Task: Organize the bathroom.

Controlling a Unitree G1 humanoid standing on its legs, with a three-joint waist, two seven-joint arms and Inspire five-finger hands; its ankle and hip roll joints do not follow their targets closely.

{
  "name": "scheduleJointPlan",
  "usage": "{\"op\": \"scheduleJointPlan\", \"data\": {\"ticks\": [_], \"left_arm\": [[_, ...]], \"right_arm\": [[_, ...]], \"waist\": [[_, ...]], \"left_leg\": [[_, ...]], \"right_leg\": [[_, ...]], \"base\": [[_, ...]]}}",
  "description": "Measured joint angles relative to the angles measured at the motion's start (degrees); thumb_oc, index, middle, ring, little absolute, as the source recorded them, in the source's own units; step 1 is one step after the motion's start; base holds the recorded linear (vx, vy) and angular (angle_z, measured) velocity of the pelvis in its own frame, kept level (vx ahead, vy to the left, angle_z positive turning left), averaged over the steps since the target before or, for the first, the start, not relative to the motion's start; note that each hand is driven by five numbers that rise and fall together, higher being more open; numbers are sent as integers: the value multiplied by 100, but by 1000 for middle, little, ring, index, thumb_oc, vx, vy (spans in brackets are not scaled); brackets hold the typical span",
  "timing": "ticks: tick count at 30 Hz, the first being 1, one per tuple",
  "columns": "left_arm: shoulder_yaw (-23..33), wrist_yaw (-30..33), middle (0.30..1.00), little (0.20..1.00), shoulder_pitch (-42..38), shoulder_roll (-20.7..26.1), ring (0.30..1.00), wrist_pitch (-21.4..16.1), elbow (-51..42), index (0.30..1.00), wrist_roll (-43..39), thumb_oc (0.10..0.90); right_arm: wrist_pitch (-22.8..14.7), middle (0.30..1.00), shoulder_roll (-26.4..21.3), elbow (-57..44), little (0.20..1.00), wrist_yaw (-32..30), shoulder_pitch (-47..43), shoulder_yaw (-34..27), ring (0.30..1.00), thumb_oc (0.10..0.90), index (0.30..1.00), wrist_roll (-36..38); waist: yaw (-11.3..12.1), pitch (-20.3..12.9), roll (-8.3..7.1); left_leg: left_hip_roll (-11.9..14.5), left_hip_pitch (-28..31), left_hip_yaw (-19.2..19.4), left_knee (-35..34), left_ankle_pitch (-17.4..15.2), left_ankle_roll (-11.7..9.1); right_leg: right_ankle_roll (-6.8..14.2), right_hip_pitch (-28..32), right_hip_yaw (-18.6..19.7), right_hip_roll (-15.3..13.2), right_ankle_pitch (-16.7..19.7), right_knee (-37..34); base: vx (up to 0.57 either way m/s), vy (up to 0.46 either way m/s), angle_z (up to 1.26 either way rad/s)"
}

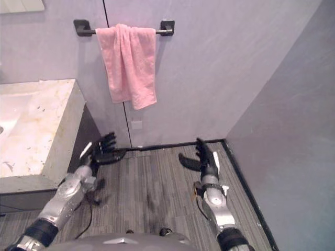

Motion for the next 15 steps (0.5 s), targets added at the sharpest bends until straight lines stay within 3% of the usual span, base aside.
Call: {"op": "scheduleJointPlan", "data": {"ticks": [3, 6, 8, 10, 13, 14, 15], "left_arm": [[10, 403, 900, 900, -145, 24, 900, -86, -456, 900, -11, 800], [34, 829, 900, 900, -553, 41, 900, -203, -553, 900, 39, 800], [20, 1034, 900, 900, -732, 30, 900, -271, -625, 900, 80, 800], [7, 1116, 900, 900, -730, 23, 900, -346, -712, 900, 183, 800], [-63, 1270, 900, 900, -736, 17, 900, -491, -934, 900, 537, 800], [-122, 1316, 900, 900, -741, 20, 900, -545, -1077, 900, 714, 800], [-167, 1357, 900, 900, -751, 14, 900, -573, -1169, 900, 729, 800]], "right_arm": [[-107, 900, -222, -390, 900, -127, -146, -3, 900, 800, 900, -239], [-239, 900, -377, -807, 900, -223, -498, -36, 900, 800, 900, -359], [-386, 900, -548, -980, 900, -248, -778, -58, 900, 800, 900, -462], [-455, 900, -553, -983, 900, -319, -988, -78, 900, 800, 900, -477], [-494, 900, -601, -983, 900, -477, -1382, -89, 900, 800, 900, -496], [-496, 900, -723, -995, 900, -469, -1594, -83, 900, 800, 900, -496], [-496, 900, -791, -1081, 900, -473, -1651, -91, 900, 800, 900, -492]], "waist": [[0, 159, -43], [36, 485, -254], [122, 704, -314], [168, 786, -291], [235, 860, -179], [366, 923, -68], [459, 996, 61]], "left_leg": [[20, -160, 4, 287, -58, -159], [47, -891, 380, 1613, -122, -289], [156, -1340, 596, 2469, -95, -410], [238, -1448, 725, 2693, -282, -355], [224, -1439, 743, 1696, -382, -475], [195, -1429, 706, 915, -191, -517], [222, -1423, 675, 565, -3, -515]], "right_leg": [[-80, -37, -37, 23, -74, 32], [-348, -236, -88, -81, -229, 370], [-451, -233, -113, -125, -319, 507], [-493, -192, -122, -98, -336, 524], [-550, -182, -66, -31, -279, 408], [-581, -97, 106, 58, -119, 143], [-592, 44, 195, 156, -63, -6]], "base": [[55, -192, 7], [113, -170, 15], [192, -40, 18], [298, 43, 9], [327, 39, -2], [434, 36, -34], [383, 39, -41]]}}
